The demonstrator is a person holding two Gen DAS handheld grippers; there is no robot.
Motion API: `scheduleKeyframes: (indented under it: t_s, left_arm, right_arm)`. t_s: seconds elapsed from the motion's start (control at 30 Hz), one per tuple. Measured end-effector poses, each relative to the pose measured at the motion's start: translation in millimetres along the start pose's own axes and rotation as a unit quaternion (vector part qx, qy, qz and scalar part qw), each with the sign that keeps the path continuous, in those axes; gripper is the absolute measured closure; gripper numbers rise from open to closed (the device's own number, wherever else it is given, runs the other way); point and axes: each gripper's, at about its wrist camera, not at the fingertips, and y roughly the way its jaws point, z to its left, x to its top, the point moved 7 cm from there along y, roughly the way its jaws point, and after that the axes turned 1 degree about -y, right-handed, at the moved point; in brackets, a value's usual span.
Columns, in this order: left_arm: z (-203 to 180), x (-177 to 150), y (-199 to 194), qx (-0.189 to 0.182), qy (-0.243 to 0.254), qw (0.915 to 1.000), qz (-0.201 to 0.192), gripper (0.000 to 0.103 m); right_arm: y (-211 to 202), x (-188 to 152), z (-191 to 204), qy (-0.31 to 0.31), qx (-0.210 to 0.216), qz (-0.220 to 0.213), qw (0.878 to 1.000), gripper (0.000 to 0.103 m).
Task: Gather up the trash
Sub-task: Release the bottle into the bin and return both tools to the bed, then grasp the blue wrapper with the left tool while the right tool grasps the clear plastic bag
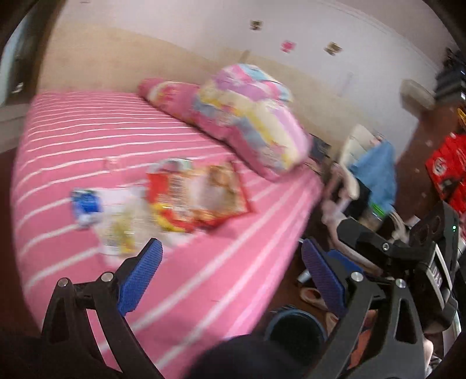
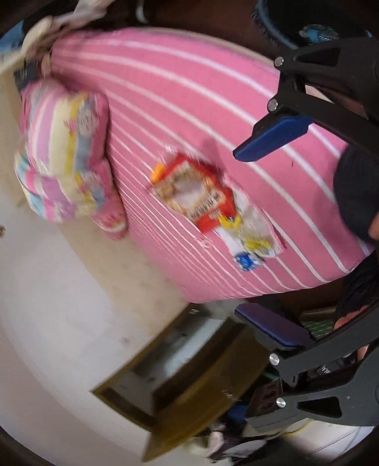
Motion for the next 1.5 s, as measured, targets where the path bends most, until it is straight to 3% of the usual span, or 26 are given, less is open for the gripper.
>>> scheduleKeyframes:
  t_s: [0.2, 0.47, 0.6, 0.83, 0.93, 1.0, 1.13, 1.2, 1.23, 1.27, 1.5]
  left_arm:
    - [93.7, 12.0, 4.5, 0.068, -0.053, 0.9963, 0.005, 0.009]
    - [178.9, 9.2, 45.9, 0.129, -0.075, 0.988, 0.038, 0.009]
    - [198.3, 14.7, 70.8, 0.138, -0.081, 0.9854, 0.059, 0.009]
    - [218.3, 27.8, 121.8, 0.155, -0.071, 0.9814, 0.088, 0.009]
    - [225.2, 28.9, 138.1, 0.166, -0.074, 0.9782, 0.1, 0.009]
    - [232.3, 26.2, 149.2, 0.184, -0.081, 0.9731, 0.113, 0.01]
    - [237.7, 25.7, 156.4, 0.201, -0.073, 0.97, 0.116, 0.012]
    - [239.1, 25.9, 156.6, 0.208, -0.062, 0.969, 0.118, 0.039]
    - [240.2, 26.3, 156.5, 0.207, -0.063, 0.9691, 0.119, 0.042]
    - [241.4, 27.0, 155.4, 0.198, -0.071, 0.9707, 0.116, 0.055]
    - [239.7, 25.7, 140.2, 0.17, -0.096, 0.9748, 0.107, 0.07]
  right_arm:
    - [88.6, -23.7, 30.6, -0.061, -0.03, 0.061, 0.996, 0.007]
    - [177.9, -58.8, 11.1, -0.069, -0.054, 0.134, 0.987, 0.007]
    - [209.9, -64.4, 6.0, -0.049, -0.034, 0.155, 0.986, 0.007]
    - [252.6, -68.5, -2.4, -0.044, -0.038, 0.174, 0.983, 0.007]
    - [264.6, -65.4, -5.0, -0.046, -0.032, 0.175, 0.983, 0.017]
    - [274.2, -66.3, -6.7, -0.048, -0.03, 0.186, 0.981, 0.033]
    - [288.2, -73.6, -8.2, -0.055, -0.031, 0.207, 0.976, 0.046]
    - [291.6, -73.3, -7.7, -0.066, -0.033, 0.206, 0.976, 0.049]
    - [294.3, -73.8, -5.9, -0.069, -0.031, 0.205, 0.976, 0.049]
    - [295.7, -74.2, -4.3, -0.071, -0.028, 0.203, 0.976, 0.05]
    - [289.7, -71.4, 5.4, -0.079, -0.015, 0.185, 0.98, 0.053]
